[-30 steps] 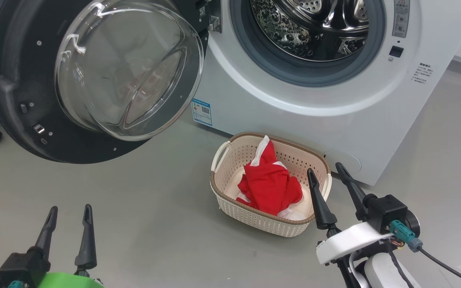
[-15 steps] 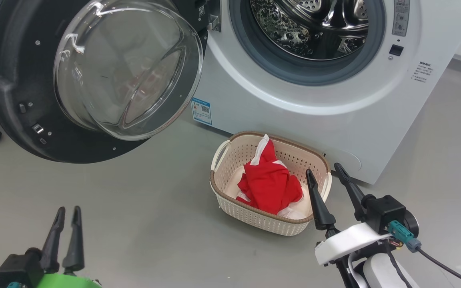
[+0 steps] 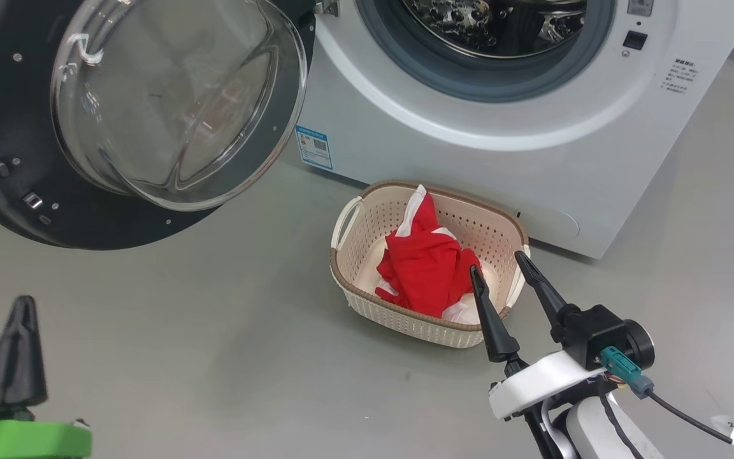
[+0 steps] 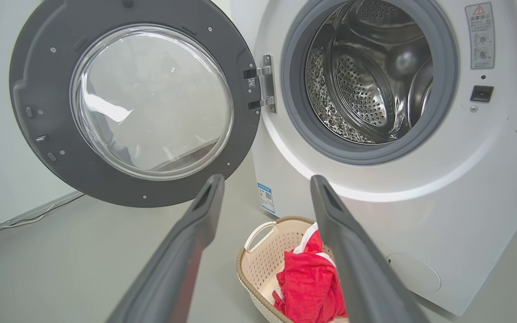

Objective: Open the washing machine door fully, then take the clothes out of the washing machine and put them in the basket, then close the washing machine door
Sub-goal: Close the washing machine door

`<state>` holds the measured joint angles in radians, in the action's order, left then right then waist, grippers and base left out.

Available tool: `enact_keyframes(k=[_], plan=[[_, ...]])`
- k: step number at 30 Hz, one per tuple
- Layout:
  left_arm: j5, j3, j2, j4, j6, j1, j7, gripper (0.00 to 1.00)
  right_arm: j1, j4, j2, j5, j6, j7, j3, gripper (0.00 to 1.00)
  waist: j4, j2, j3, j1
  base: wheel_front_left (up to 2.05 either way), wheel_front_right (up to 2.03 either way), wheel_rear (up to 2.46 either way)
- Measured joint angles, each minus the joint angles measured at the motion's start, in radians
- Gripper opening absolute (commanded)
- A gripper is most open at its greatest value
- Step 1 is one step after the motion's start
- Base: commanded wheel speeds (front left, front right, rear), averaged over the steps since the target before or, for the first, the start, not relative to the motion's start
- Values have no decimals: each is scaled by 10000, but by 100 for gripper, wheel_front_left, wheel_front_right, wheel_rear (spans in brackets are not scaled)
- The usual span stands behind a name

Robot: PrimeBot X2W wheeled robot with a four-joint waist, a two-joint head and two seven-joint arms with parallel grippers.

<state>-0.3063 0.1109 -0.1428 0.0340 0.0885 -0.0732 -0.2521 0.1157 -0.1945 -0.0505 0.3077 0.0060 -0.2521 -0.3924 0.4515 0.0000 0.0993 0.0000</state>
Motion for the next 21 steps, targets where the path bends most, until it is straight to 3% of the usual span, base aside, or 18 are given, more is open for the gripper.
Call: enact_keyframes(k=[7,13,17,21], plan=[[-353,1202,-1348,-474,48,1090,-4,0,221,-35,-117,-497,-15,0,-98,100,-207,0,747,0,0,0,0],[-1275,2554,-2468,-451,82,2420,180,0,595,-54,-215,-702,-90,0,-142,100,-474,0,1308,0,0,0,0],[-1921,3396,-3260,-13,140,3200,612,0,743,-71,-276,-750,-90,0,-167,100,-748,0,1610,0,0,0,0],[-2968,4125,-3695,865,148,3917,1223,0,890,-90,-284,-834,-88,0,-255,100,-1063,0,1861,0,0,0,0]])
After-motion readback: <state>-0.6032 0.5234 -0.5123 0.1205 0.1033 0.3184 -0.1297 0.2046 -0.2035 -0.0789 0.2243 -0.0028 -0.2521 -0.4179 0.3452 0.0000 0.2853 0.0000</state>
